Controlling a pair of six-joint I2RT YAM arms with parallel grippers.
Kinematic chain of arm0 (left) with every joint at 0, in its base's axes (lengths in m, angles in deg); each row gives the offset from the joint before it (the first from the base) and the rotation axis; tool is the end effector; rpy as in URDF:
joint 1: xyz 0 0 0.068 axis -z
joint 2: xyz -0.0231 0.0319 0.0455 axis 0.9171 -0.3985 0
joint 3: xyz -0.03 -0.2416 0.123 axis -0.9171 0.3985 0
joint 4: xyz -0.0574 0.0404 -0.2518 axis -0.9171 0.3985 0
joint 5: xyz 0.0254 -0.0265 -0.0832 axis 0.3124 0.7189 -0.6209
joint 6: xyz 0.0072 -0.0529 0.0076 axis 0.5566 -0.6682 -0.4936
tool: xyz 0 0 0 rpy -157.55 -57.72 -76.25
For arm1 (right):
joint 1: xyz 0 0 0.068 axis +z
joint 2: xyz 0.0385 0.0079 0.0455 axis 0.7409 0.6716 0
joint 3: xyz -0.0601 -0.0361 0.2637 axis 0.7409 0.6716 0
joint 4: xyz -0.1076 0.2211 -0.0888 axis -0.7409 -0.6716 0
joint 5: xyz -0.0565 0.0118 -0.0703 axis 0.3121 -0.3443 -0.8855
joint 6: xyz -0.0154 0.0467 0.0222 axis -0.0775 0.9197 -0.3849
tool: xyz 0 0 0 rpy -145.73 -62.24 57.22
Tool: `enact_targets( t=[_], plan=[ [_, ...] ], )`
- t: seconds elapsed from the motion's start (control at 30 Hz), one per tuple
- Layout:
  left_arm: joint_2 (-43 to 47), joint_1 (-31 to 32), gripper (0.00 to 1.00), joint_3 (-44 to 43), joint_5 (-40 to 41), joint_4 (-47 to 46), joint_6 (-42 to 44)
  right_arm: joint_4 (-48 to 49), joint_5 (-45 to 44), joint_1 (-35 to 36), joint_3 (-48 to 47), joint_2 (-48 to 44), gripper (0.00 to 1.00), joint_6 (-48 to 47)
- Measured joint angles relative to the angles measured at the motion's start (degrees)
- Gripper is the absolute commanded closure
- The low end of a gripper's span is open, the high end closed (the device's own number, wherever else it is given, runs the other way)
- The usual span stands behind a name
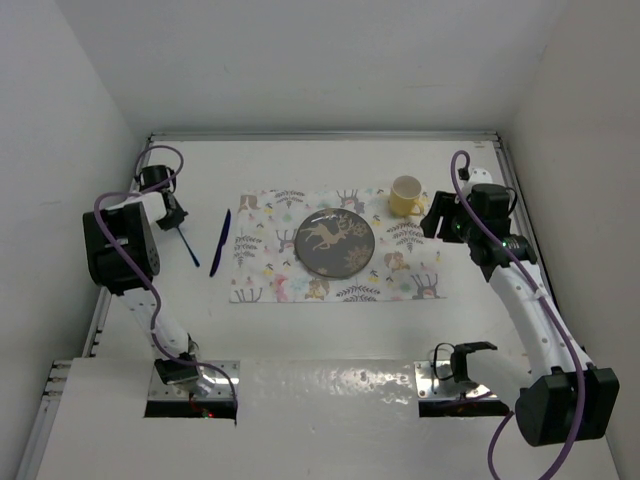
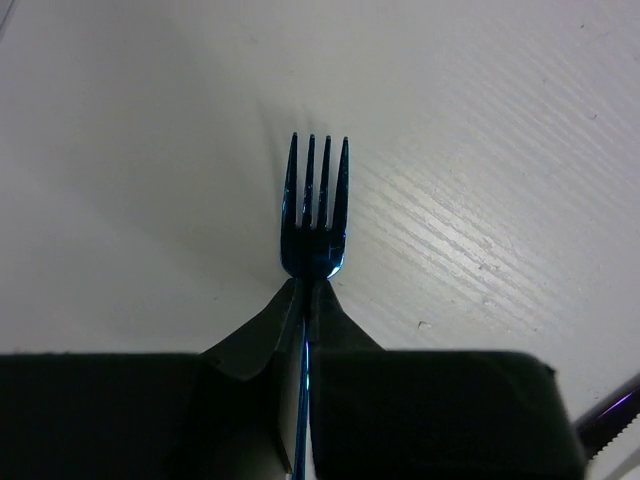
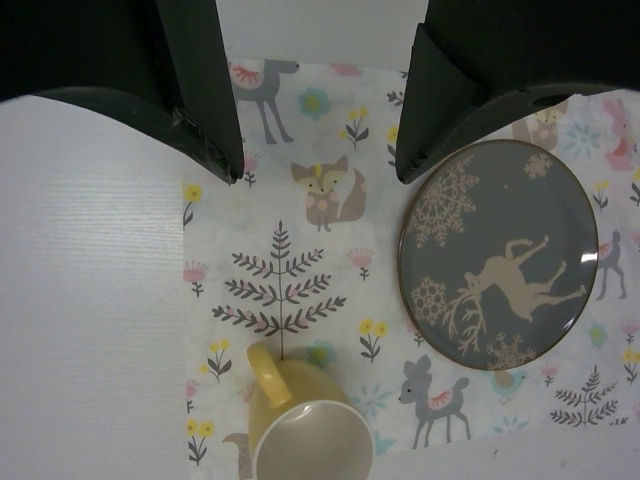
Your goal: Set the dinner table for one person
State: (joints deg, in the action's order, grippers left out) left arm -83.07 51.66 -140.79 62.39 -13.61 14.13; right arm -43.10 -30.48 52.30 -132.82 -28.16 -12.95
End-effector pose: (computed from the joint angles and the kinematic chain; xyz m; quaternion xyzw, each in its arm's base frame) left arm 0.3788 0.1077 0.1463 -0.2870 0.9105 0.0907 0.2837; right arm 0.2252 0.0198 0.2847 0.1044 0.8782 0.1257 0.4495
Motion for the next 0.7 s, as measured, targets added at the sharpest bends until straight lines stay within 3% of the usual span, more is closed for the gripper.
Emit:
enact_targets(
  t=[0.23,0.43,0.7],
  plan=[
    [0.8,-0.3,1.00,0.5,-2.3,0.4,0.2,-0.1,0.3,0.0,0.0,0.1,0.39,0.0],
    [4.3,1.0,1.00,0.2,-2.7,7.4,0.0,0.0,1.4,0.0,0.0,0.1,0.40,0.2],
    [11.9,11.7,1.00,-6.4,-0.3,16.0,-0.3,0.3,1.6,0.0,0.8,-0.5,0.41,0.3]
  ],
)
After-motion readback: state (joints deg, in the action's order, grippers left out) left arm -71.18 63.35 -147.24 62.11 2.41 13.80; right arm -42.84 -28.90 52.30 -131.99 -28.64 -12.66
